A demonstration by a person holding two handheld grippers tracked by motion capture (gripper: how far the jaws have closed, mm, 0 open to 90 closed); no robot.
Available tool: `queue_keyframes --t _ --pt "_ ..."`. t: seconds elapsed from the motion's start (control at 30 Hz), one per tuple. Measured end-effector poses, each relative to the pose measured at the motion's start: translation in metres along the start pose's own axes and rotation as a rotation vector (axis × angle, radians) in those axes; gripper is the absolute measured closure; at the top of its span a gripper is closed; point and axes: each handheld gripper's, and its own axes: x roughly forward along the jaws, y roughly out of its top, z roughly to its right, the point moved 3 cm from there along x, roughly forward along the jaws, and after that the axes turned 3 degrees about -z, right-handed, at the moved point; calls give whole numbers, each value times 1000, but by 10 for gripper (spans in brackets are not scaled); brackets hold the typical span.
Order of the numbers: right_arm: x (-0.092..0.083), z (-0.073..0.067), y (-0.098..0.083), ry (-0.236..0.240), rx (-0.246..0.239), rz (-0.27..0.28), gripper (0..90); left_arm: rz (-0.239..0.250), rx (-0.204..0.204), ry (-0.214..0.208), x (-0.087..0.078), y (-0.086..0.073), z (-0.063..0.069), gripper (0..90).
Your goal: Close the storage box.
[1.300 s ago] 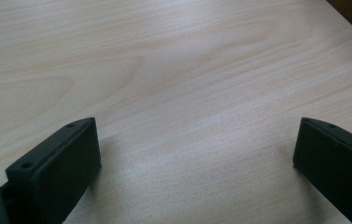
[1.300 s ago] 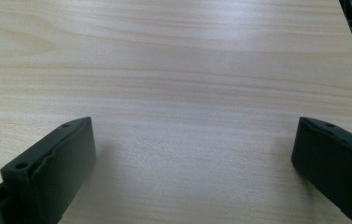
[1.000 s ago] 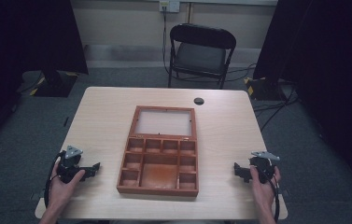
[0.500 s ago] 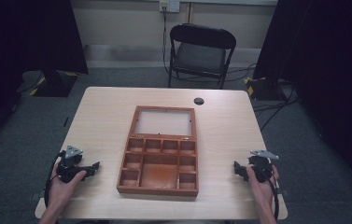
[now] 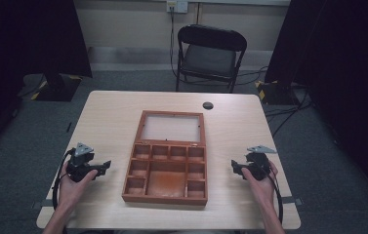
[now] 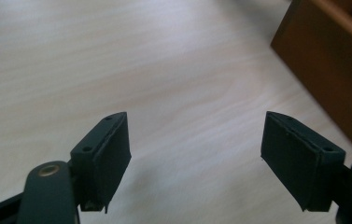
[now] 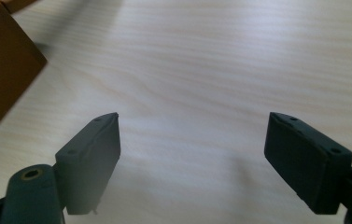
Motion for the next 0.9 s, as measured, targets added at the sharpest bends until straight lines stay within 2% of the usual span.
queue_keyframes --t 0.07,0.1,0.13,0.17,0.2,0.23,0.27,0.3,0.33,0.37,0.4,0.47,0.5,0.53,0.57,0.6,0.63,0.7,0.73,0.77,0.9 --pt "1 -4 4 4 -13 2 184 8 4 -5 1 4 2 242" --pt "4 -11 13 17 -27 6 187 14 -4 -23 3 9 4 244" --pt "4 -11 13 17 -27 6 187 29 -3 -53 5 13 7 244" --pt "6 -18 22 26 -46 8 217 30 33 -68 10 20 15 263" --pt "6 -18 22 26 -46 8 217 30 33 -68 10 20 15 270" --pt "6 -24 30 40 -62 21 255 45 45 -64 13 24 18 273" --pt "6 -24 30 40 -62 21 255 45 45 -64 13 24 18 273" --pt "8 -29 36 55 -63 35 244 19 46 -85 15 26 18 264" --pt "9 -31 39 62 -63 35 246 17 43 -89 16 28 19 264" --pt "12 -34 43 69 -73 34 246 40 27 -97 18 34 18 267" --pt "14 -37 46 77 -76 31 246 40 27 -97 18 34 18 267" --pt "16 -39 48 83 -79 29 247 72 8 -103 18 39 17 275" --pt "17 -42 52 92 -81 30 254 50 7 -116 19 43 17 280" --pt "19 -45 55 96 -81 30 257 55 9 -118 20 48 17 277" --pt "22 -51 63 111 -90 36 266 102 -10 -117 21 54 18 290" --pt "22 -51 63 111 -90 36 266 102 -10 -117 21 54 18 299" --pt "23 -55 67 113 -99 40 266 74 -8 -135 24 58 18 299" --pt "27 -62 75 121 -112 47 269 85 -5 -123 28 64 19 298" --pt "30 -65 80 130 -113 50 273 82 -10 -137 29 67 20 298" --pt "32 -66 82 134 -110 50 280 79 5 -137 32 74 22 298" --pt "41 -71 88 139 -107 51 291 63 22 -127 40 83 23 298"
